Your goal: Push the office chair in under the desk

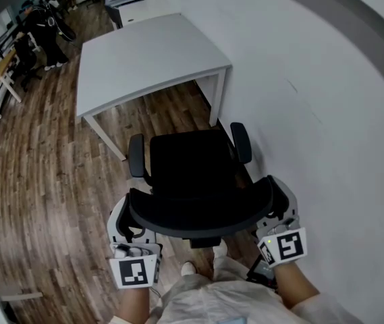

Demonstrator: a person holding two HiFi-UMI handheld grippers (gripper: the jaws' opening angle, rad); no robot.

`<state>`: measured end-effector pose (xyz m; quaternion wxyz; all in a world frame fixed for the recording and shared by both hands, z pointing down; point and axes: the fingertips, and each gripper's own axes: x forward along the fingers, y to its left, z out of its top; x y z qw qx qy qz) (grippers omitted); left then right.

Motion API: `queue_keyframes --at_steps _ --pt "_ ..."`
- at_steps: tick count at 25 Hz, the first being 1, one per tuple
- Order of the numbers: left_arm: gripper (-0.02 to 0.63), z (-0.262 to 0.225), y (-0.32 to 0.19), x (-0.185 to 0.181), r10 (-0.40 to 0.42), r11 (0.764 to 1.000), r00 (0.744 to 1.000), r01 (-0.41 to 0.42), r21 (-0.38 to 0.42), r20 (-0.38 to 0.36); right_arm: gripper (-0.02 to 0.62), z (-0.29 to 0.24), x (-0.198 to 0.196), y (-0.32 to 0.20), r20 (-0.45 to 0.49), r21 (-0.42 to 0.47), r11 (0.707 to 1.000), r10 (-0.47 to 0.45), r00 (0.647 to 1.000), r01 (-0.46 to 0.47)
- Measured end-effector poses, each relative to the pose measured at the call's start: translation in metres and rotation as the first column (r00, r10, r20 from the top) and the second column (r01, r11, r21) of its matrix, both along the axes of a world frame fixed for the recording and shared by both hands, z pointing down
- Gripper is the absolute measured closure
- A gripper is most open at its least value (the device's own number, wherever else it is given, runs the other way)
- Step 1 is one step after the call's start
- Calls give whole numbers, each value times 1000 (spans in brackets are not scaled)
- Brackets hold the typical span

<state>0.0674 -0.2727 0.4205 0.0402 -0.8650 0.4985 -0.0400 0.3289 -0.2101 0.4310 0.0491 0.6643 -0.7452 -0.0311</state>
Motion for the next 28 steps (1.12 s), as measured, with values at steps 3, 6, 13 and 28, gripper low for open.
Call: queue_keyframes --at_steps 3,6,13,28 --pt "439 -3 -8 -1 -29 1000 999 30 6 -12 371 0 0 -10 -4 5 1000 -11 1000 11" --pt "439 3 -15 -1 -59 998 998 59 -15 -2 371 2 2 -21 -6 4 1000 -25 1000 25" --pt "439 3 -30 0 -98 995 995 98 1 -3 371 3 3 -45 -15 14 998 -55 998 55" --pt "437 4 -66 3 -239 971 970 239 -8 -39 371 6 8 -106 -12 10 989 -145 989 145"
